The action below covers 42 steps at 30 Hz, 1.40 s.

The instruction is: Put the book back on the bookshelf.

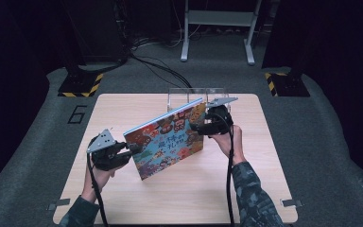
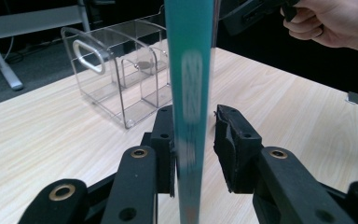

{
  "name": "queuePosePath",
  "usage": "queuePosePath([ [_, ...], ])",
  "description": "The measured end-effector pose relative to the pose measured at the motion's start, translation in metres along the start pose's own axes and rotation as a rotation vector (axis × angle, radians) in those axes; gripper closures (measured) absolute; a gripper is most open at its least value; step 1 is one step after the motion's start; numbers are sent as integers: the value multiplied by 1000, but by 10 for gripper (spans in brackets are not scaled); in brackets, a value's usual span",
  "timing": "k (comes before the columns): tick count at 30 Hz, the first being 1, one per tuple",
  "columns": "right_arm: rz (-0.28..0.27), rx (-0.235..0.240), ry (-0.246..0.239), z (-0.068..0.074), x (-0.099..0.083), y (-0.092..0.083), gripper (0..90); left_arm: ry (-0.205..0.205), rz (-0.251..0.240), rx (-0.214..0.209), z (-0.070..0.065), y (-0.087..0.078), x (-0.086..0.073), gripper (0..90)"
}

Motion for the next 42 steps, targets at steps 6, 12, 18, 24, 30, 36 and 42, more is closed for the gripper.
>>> queuePosePath([
  [6,2,-5,-7,0,0,-1,274,-14,51,-18,6,7,19,710],
  [12,4,-6,-9,0,0,-2,277,-3,60,-64,12,13,33,737],
  [18,2,-12,-4,2,0,-1,275,17,71,-109,12,21,45,648],
  [24,2,-14,-3,2,0,-2,275,38,114,-108,14,24,51,669],
  [30,0,-15,-3,2,0,-1,281,40,135,-121,15,25,53,762],
  [36,-15,-53,19,-7,-8,-12,236,48,154,-126,9,25,57,798],
  [42,-28,-174,95,-32,-53,-26,144,49,142,-97,9,23,55,803],
])
Point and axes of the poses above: each handheld gripper's, and its own axes: y roughly forward along the jaws, x roughly out of its top, z roughly to its left, the point moved 1 cm from there along y, roughly forward along the jaws, and after that the axes turned 12 degrees about y, right-handed, at the moved point
